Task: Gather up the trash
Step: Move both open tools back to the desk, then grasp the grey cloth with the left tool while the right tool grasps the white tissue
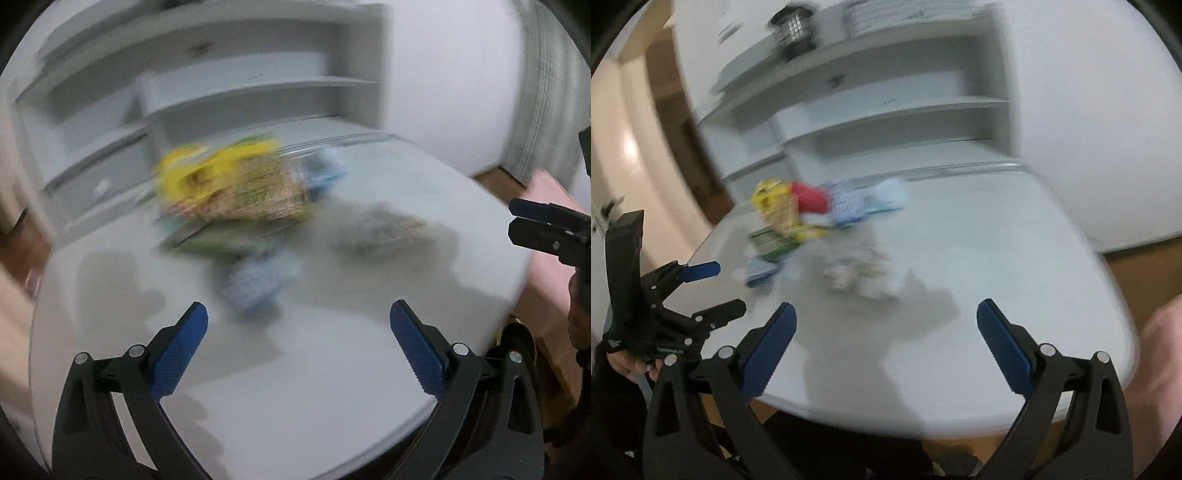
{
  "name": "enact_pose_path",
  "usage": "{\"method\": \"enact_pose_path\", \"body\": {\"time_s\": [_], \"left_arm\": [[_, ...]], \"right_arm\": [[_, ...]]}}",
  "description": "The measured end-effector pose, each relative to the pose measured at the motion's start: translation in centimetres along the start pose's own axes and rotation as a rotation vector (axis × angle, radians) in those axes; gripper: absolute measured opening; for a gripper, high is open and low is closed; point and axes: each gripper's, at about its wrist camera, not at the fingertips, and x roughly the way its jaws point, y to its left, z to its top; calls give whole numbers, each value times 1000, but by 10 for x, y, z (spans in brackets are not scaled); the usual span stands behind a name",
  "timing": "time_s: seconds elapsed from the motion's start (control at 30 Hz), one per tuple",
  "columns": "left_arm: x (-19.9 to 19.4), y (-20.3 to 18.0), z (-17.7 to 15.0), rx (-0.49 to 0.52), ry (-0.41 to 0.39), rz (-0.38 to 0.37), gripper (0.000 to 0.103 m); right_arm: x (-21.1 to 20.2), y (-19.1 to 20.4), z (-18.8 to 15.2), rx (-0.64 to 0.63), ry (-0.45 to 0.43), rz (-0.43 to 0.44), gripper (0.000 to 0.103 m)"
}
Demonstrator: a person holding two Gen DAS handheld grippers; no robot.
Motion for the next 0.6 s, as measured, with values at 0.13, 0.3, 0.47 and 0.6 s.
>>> {"method": "enact_pose_path", "body": {"time_s": [0.13,0.3,0.47,0.6], "left_arm": [[-7,44,-22,-93,30,28,96],[-12,66,-42,-104,40,44,96],[-7,76,-43,-96,32,20,96],[10,72,-29,-63,25,-24,96]], "right_arm": [[45,35,18,-66,57,-18,95],[67,41,26,-104,93,-27,95],[69,8,17,-39,118,-23,94],[74,-11,13,8,151,4,79]]}}
